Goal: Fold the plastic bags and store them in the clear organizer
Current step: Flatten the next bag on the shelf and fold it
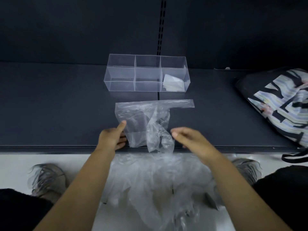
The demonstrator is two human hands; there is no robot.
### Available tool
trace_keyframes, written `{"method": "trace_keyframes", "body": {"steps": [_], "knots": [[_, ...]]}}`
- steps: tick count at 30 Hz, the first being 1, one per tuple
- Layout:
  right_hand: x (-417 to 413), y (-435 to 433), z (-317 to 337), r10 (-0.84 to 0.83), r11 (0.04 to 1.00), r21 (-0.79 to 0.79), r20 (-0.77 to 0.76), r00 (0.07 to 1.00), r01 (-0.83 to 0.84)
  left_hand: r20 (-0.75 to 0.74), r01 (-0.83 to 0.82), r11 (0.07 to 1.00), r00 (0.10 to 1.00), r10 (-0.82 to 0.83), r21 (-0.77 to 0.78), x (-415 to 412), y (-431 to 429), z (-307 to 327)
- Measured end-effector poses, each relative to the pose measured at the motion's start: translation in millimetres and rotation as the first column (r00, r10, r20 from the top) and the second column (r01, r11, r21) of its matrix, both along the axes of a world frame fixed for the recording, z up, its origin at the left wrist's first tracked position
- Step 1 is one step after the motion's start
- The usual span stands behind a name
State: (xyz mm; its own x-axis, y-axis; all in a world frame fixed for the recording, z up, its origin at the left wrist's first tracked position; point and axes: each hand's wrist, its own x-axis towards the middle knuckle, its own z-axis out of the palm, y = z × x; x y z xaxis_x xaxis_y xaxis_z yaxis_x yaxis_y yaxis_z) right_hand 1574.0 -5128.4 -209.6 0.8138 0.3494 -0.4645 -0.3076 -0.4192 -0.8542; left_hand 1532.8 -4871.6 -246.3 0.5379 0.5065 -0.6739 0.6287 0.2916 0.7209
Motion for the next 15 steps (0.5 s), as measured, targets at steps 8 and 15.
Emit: {"method": "trace_keyframes", "body": {"steps": [8, 15], "knots": [[-15.5, 3.2, -26.8, -0.398, 0.859, -0.205, 0.308, 0.864, 0.468, -0.039, -0.052, 0.998, 0.998, 0.053, 0.031, -27.0, -28.2, -10.8], [4.5, -42.1, -29.4, -0.692, 0.684, 0.130, -0.199, 0.694, 0.718, -0.029, -0.109, 0.994, 0.994, 0.110, 0.025, -34.1, -21.4, -24.1]]}}
